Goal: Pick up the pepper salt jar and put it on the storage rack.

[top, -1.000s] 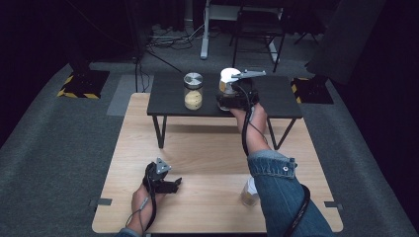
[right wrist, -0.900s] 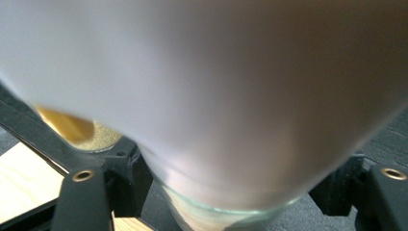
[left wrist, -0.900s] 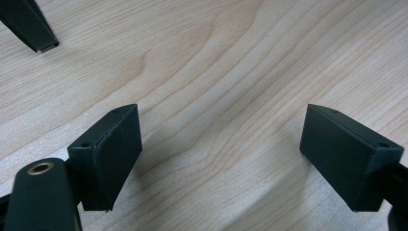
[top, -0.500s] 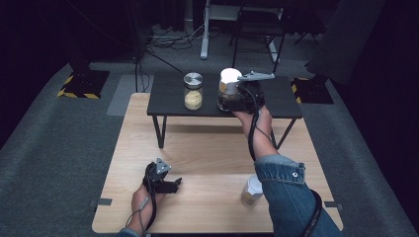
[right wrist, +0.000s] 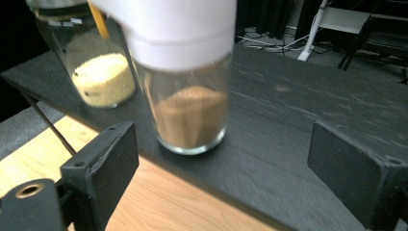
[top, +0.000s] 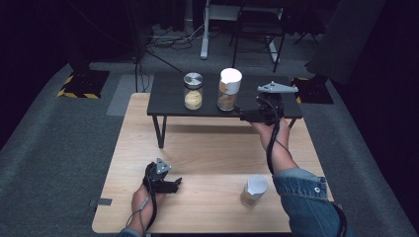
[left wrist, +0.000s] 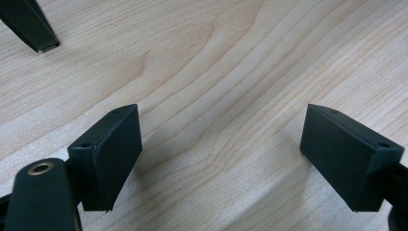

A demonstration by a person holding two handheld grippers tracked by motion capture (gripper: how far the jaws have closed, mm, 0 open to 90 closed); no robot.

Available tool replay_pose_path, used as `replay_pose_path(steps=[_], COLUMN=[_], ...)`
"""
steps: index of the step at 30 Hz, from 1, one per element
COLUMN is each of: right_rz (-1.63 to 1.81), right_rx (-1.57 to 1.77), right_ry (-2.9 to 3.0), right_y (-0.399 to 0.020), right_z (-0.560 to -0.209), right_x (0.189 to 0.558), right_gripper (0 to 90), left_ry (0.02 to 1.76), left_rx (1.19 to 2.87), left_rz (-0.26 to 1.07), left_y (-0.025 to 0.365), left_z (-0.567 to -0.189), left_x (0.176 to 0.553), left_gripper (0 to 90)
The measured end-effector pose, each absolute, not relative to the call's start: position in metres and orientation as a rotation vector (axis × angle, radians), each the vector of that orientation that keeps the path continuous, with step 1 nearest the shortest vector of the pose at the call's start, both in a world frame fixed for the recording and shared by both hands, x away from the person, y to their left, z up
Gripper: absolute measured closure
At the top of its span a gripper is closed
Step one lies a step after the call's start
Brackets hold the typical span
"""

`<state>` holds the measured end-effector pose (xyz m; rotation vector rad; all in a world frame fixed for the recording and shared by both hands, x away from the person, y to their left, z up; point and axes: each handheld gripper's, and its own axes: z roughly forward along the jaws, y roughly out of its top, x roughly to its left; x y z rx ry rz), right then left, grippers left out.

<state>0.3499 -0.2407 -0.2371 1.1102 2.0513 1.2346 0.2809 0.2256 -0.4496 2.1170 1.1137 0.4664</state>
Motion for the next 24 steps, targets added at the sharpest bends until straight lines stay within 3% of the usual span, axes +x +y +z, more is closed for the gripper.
replay_pose_path(steps=[24], right_rz=[1.178], right_rx=[1.194], right_ry=[2.02], right_y=[-0.319], right_z=[-0.289], right_x=[0.304], right_gripper=[8.4], left_ry=[1.133], left_rx=[2.109], left_rz=[0.471], left_y=[0.223], left_z=[-0.45], left_x=[0.279], left_gripper=[14.7])
